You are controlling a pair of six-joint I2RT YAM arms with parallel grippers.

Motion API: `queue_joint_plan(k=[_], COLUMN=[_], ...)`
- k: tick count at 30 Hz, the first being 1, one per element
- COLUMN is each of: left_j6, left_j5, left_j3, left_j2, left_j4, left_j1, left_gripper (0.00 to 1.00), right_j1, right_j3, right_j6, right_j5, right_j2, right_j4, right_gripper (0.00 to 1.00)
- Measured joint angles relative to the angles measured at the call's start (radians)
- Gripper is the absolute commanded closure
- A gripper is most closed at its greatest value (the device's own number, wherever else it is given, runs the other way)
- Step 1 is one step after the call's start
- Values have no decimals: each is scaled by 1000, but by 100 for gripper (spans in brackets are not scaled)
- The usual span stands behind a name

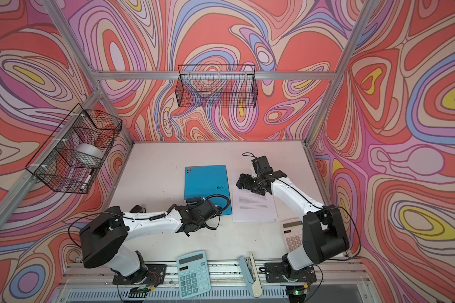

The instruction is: Put the files into the folder

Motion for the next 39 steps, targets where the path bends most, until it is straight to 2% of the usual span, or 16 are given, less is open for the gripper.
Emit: queue_joint_plan(k=[9, 17, 39], left_j6=[65, 77, 48], left_j5=[-94, -153, -250], left_j3=[-61, -97, -108], left_j2=[16, 16, 23], left_j4=[200, 297, 361], left_j1=[-18, -19, -23], left_gripper=[0, 0, 0], right_j1=[0, 0, 0], right_j3=[0, 0, -13], right_j6=[3, -2, -40], right_j5=[1, -34, -229], right_j2=[0, 1, 23], right_j4=[-2, -2, 7], right_gripper=[6, 6, 6])
